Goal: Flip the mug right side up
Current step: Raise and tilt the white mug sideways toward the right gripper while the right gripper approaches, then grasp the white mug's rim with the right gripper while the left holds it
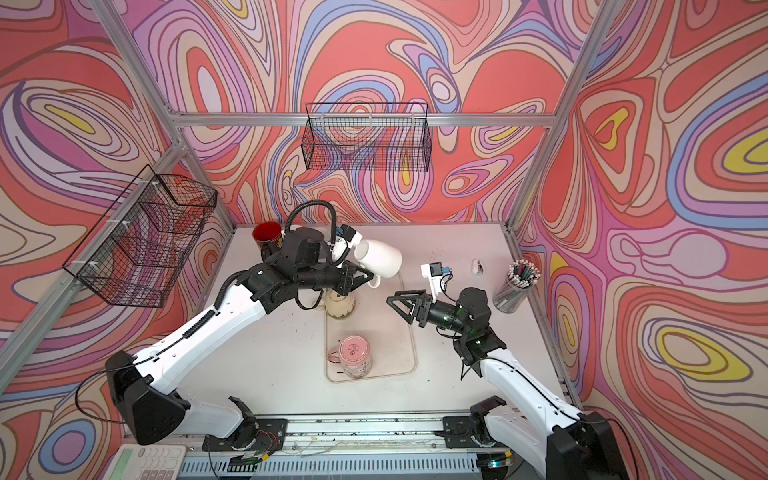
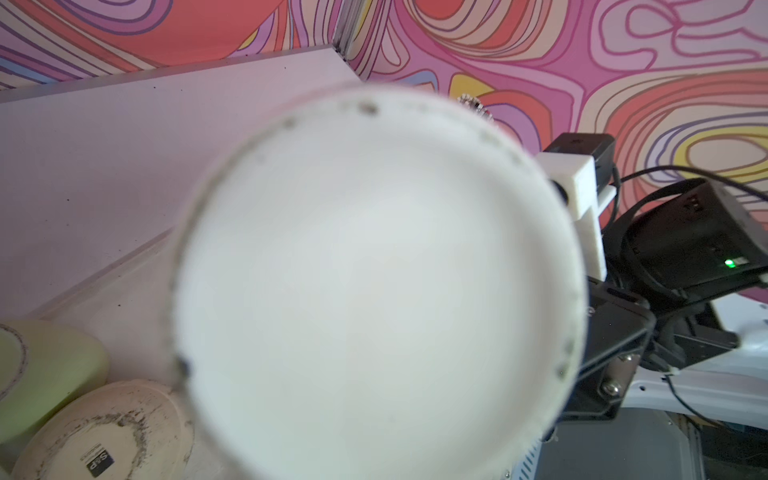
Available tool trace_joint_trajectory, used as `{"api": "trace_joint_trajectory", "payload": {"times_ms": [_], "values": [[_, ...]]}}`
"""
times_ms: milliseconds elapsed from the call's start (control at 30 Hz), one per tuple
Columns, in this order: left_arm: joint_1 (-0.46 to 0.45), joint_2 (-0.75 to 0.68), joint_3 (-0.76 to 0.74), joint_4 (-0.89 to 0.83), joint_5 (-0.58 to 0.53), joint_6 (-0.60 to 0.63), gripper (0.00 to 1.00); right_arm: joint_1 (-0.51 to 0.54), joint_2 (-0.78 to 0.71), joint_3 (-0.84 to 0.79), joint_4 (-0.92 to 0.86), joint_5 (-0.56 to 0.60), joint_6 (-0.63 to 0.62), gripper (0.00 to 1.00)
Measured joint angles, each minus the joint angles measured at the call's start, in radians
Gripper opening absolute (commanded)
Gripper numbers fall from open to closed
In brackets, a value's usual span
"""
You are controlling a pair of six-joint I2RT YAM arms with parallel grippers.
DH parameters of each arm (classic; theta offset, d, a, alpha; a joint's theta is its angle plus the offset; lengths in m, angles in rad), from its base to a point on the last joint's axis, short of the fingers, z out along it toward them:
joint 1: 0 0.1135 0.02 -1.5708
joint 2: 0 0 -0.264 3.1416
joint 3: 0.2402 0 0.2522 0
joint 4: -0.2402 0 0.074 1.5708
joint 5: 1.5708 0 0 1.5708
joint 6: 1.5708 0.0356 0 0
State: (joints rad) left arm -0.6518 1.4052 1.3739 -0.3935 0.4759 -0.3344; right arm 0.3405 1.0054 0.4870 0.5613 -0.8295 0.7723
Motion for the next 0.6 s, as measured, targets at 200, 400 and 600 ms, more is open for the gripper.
{"api": "trace_joint_trajectory", "payload": {"times_ms": [200,400,600], "values": [[0.016,-0.046,-0.046,0.097,0.082,-0.048,0.00,0.000,0.081,0.003,0.191,-0.043,0.103,0.75],[0.025,-0.086,-0.101,0.200,0.144,-0.106,0.00,0.000,0.151,0.033,0.306,-0.064,0.167,0.79],[0.032,-0.086,-0.140,0.300,0.174,-0.153,0.00,0.000,0.223,0.080,0.427,-0.089,0.233,0.70]]}}
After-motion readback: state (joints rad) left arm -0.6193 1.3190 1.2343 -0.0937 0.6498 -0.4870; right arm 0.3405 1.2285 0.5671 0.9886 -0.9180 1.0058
